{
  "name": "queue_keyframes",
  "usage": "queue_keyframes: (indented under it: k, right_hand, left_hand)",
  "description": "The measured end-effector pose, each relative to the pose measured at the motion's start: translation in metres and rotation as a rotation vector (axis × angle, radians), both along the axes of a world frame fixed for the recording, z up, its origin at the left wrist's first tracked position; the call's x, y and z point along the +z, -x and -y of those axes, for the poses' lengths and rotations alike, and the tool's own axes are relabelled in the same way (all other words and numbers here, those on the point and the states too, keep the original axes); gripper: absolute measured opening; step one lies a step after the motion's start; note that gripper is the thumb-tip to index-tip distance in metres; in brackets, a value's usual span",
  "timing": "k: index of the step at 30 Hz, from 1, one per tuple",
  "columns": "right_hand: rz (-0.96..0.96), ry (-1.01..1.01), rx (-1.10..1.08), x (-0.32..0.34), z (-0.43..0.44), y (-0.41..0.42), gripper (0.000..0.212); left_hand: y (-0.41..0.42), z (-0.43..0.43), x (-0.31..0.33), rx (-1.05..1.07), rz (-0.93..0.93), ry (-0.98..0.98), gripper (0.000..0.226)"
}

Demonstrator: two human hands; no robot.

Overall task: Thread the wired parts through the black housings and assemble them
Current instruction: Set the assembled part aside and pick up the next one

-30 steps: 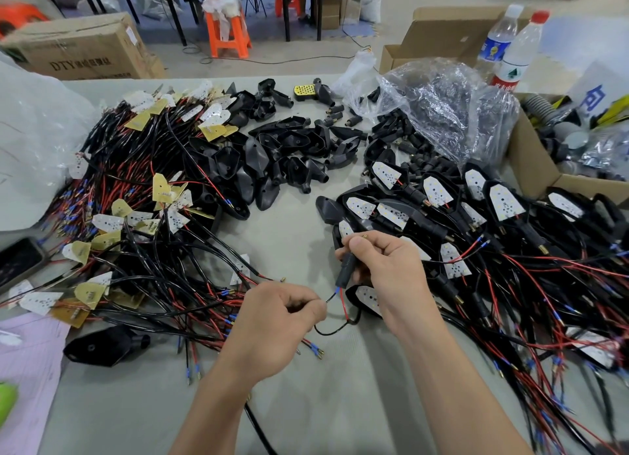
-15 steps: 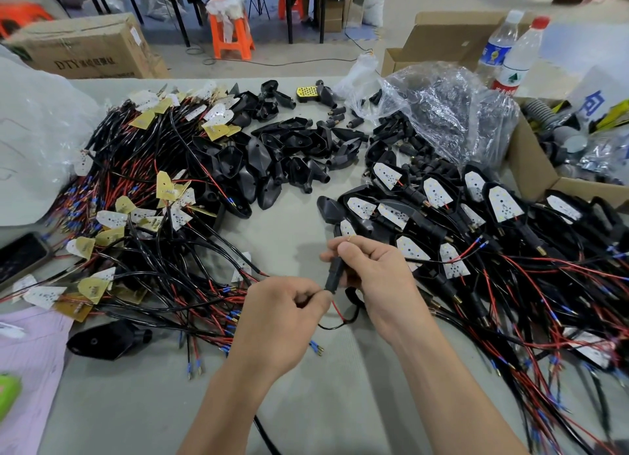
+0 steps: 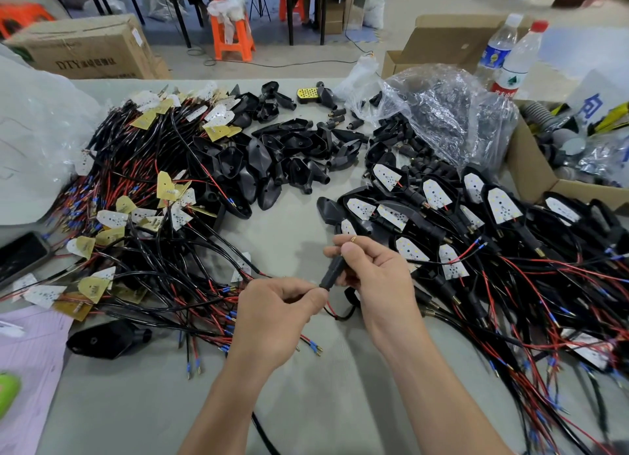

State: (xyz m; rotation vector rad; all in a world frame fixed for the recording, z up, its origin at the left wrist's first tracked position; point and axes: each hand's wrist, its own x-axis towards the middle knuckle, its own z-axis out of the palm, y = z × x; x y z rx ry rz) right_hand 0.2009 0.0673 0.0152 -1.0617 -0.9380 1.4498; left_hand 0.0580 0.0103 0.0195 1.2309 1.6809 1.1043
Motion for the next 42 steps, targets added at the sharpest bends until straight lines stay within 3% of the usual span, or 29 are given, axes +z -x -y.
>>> queue_keyframes:
  k: [6,12,16,21,23,25,29,33,36,39,42]
  right_hand:
    - [-0.040,0.000,-0.013,0.004,-0.003,-0.006,0.017]
    - [-0.068,-0.013,0.000,-0.001,0.001,0.002,0.020]
    - [0.005,-0.034,0.091,0.000,0.002,-0.004,0.018]
    - [0.130,-0.028,0.234,0.002,0.002,-0.009,0.023]
    - [0.106,-0.020,0.211,0.004,0.002,-0.007,0.023]
    - [0.078,-0.010,0.165,0.006,-0.001,-0.007,0.023]
    - [0.147,-0.032,0.190,0.012,-0.006,-0.010,0.022]
    - [0.164,-0.072,0.221,0.024,-0.005,0.002,0.019]
    - [0.208,-0.135,0.158,0.043,-0.019,0.005,0.019]
    - [0.290,-0.265,0.177,0.069,-0.033,0.009,0.021]
    - [0.405,-0.407,0.183,0.086,-0.039,0.018,0.018]
  left_hand:
    - [0.006,0.005,-0.004,0.002,0.200,0.037,0.020]
    - [0.002,-0.003,-0.012,0.023,0.242,0.033,0.022]
    - [0.009,-0.004,-0.011,0.039,0.129,0.032,0.022]
    - [0.018,-0.001,-0.004,-0.096,-0.262,0.030,0.019]
    - [0.019,-0.001,-0.001,-0.095,-0.232,0.017,0.021]
    - [0.020,0.001,0.001,-0.105,-0.085,0.013,0.022]
    - [0.010,0.000,0.002,-0.098,-0.039,-0.033,0.047]
    - [-0.004,-0.009,0.001,-0.051,-0.057,-0.124,0.017]
    - [-0.010,-0.012,-0.002,-0.043,-0.023,-0.125,0.029]
    - [-0.015,-0.014,0.003,-0.010,0.124,-0.150,0.016]
    - [-0.017,-0.019,0.010,0.121,-0.138,-0.231,0.014]
